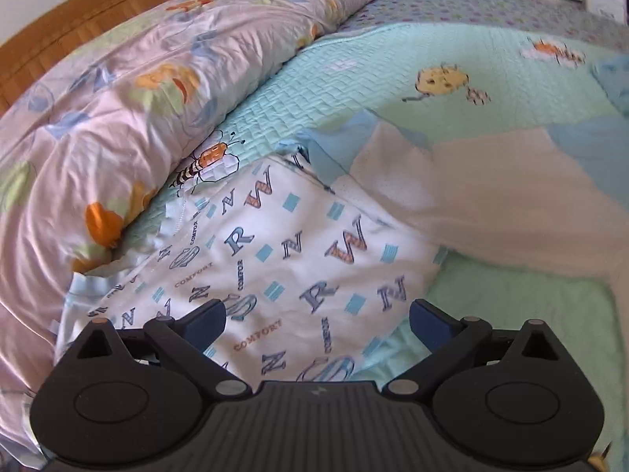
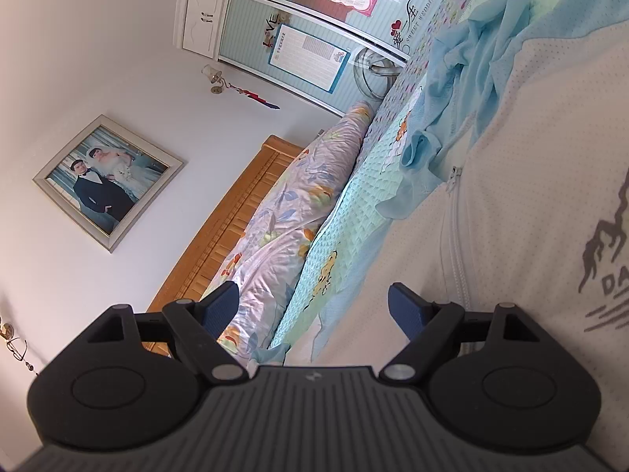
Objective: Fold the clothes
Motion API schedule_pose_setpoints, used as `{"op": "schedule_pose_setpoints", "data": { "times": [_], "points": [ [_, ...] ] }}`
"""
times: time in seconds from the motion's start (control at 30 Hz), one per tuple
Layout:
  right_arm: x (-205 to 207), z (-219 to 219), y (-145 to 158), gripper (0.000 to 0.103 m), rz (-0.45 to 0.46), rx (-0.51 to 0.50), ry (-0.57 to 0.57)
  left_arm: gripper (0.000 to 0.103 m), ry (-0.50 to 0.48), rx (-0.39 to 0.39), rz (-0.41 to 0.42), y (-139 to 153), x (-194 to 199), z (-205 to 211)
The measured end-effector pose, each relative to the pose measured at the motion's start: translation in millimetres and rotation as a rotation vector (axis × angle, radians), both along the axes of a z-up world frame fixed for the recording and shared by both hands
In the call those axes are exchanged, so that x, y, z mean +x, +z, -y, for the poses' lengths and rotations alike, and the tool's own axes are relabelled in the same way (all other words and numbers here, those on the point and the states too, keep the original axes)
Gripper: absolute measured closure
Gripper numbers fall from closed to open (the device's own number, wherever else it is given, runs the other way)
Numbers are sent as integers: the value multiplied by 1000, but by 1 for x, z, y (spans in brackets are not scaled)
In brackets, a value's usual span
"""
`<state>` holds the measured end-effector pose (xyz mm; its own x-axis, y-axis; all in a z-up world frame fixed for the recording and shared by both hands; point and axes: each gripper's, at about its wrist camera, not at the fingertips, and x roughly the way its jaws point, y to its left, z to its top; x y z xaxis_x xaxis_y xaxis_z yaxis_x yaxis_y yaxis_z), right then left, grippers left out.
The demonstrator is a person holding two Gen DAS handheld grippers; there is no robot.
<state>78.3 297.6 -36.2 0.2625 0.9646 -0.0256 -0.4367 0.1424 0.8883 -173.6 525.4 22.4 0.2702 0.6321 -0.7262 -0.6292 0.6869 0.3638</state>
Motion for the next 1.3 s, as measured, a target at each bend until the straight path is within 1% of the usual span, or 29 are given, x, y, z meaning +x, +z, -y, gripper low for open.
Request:
{"op": "schedule_pose_setpoints", "data": {
  "times": [0.07,0.17,0.2,0.27,0.3,0.33,0.37,0.4,0.43,0.47,0.53,0.6,0.7,0.83,0.93,0.97,1.0,1.03,1.07,1.1,1.13,1.2,1.23,1.27,1.3],
  "points": [
    [0,0,0,19,-1,1,0,0,-22,81,-50,-8,-4,7],
    [0,1,0,19,-2,3,0,0,-51,217,-112,-23,-10,12],
    [0,1,0,19,-2,4,0,0,-40,235,-110,-25,-11,9],
    [1,1,0,19,-2,3,0,1,3,209,-68,-24,-13,-1],
    [1,2,-1,19,-1,2,1,10,1,185,-47,-23,-15,-3],
    [1,2,0,19,-1,1,2,17,-9,158,-27,-20,-16,-3],
    [2,2,0,19,-2,2,3,28,-26,150,-24,-20,-17,-1],
    [2,2,-1,19,-3,4,3,30,-46,147,-28,-21,-18,2],
    [2,3,-1,19,-4,5,2,30,-28,160,-26,-17,-20,-2],
    [2,3,-1,19,-3,4,2,32,2,178,-22,-13,-24,-8],
    [1,3,0,19,-1,3,3,44,62,215,-14,-4,-30,-21],
    [1,4,-1,19,-3,6,3,92,122,252,-6,5,-37,-34],
    [1,4,0,19,-4,9,3,94,212,307,7,18,-47,-53],
    [1,5,-1,19,-6,12,3,93,333,380,23,35,-60,-79],
    [0,5,0,19,-5,11,3,89,503,429,-39,56,-98,-104],
    [0,5,0,19,-6,12,4,75,562,445,-62,63,-111,-112],
    [0,5,0,19,-8,13,4,36,621,461,-86,71,-125,-121],
    [0,5,0,19,-8,13,4,16,680,476,-109,78,-138,-129],
    [1,6,-1,19,-8,13,4,1,740,491,-133,85,-152,-138],
    [2,6,-1,19,-7,12,4,5,739,473,-106,92,-159,-135],
    [2,7,-1,19,-7,11,4,5,730,456,-56,100,-163,-126],
    [3,8,-2,19,-10,16,4,6,736,471,61,118,-164,-101],
    [4,9,-2,19,-13,20,4,6,681,471,140,125,-157,-86],
    [5,10,-3,19,-14,21,4,6,583,435,215,129,-147,-72],
    [5,10,-3,19,-13,20,4,5,471,353,272,127,-130,-64]
  ]
}}
